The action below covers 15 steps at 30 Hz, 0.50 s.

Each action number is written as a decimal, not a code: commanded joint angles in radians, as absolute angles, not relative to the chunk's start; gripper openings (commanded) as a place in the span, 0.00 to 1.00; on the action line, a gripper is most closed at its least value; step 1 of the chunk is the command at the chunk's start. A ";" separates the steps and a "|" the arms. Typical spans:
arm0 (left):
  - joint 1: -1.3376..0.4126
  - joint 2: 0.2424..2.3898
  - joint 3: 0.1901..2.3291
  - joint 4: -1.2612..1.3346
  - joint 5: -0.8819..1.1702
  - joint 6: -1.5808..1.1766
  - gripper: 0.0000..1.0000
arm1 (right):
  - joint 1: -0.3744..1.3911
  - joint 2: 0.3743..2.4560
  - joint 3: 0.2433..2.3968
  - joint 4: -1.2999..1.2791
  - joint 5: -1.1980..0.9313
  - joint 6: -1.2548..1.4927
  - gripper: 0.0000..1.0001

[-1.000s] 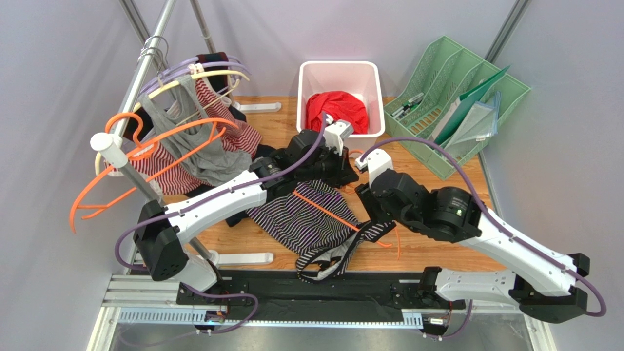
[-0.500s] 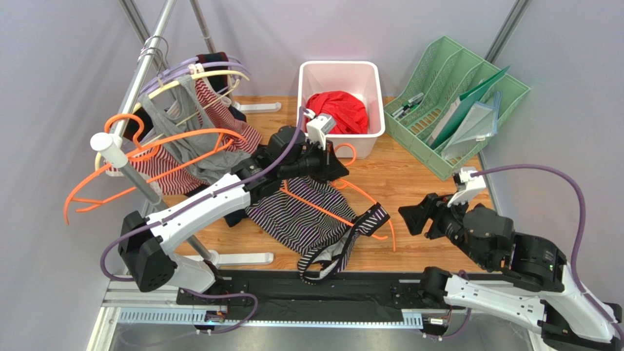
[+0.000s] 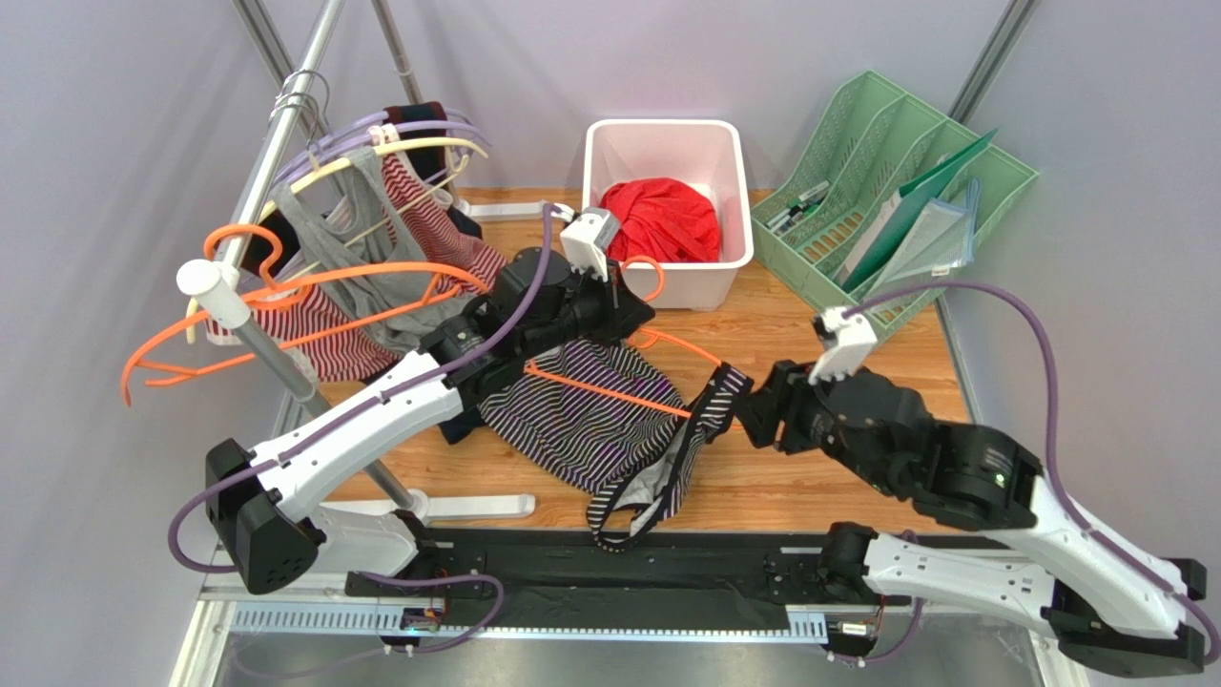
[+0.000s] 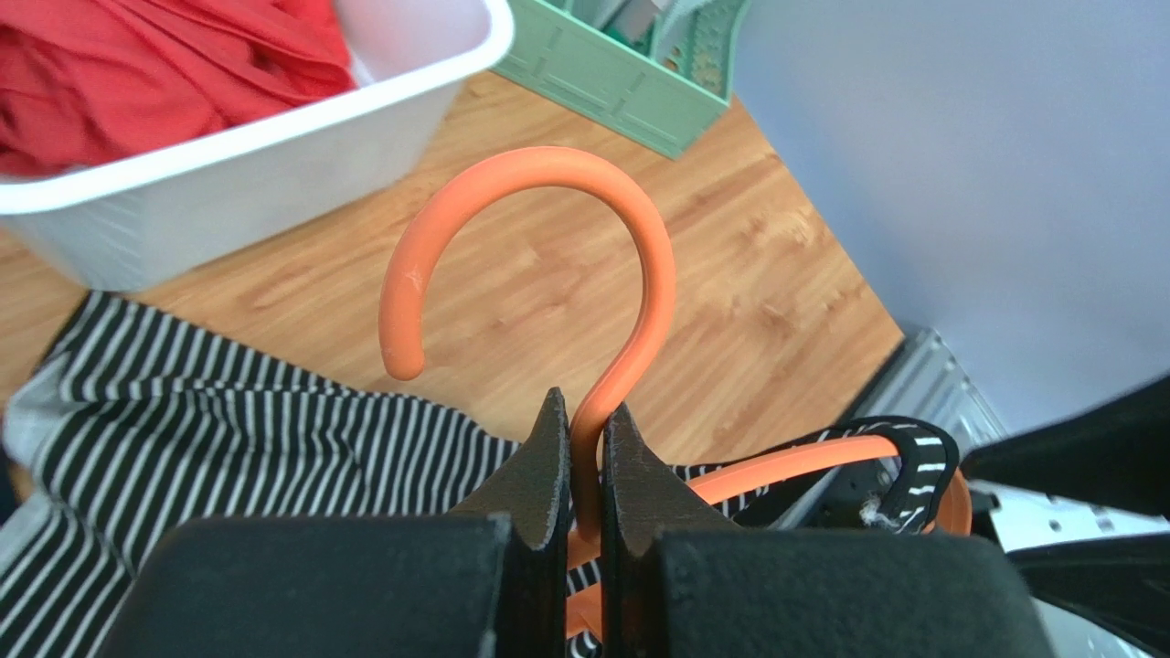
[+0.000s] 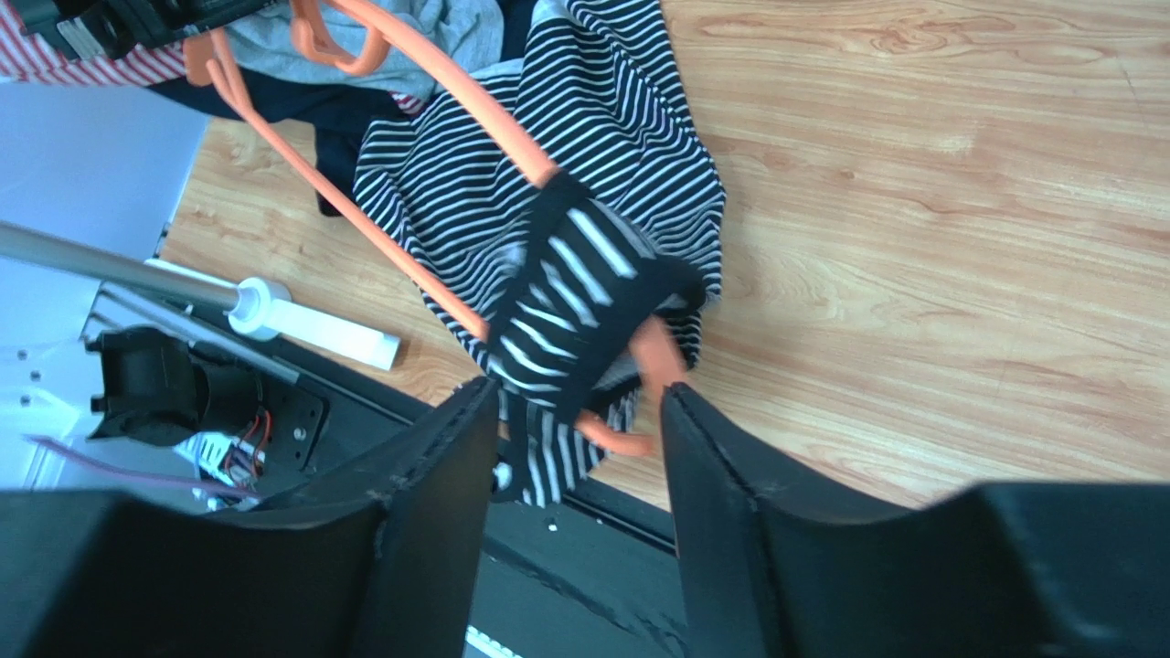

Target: Remove the tank top from the hanger

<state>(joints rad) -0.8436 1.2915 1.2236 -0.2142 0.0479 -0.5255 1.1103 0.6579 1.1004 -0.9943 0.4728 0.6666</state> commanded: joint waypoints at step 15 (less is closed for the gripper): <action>-0.841 1.201 1.187 -0.160 -0.103 -0.534 0.00 | 1.218 1.046 1.350 -1.129 0.761 0.710 0.48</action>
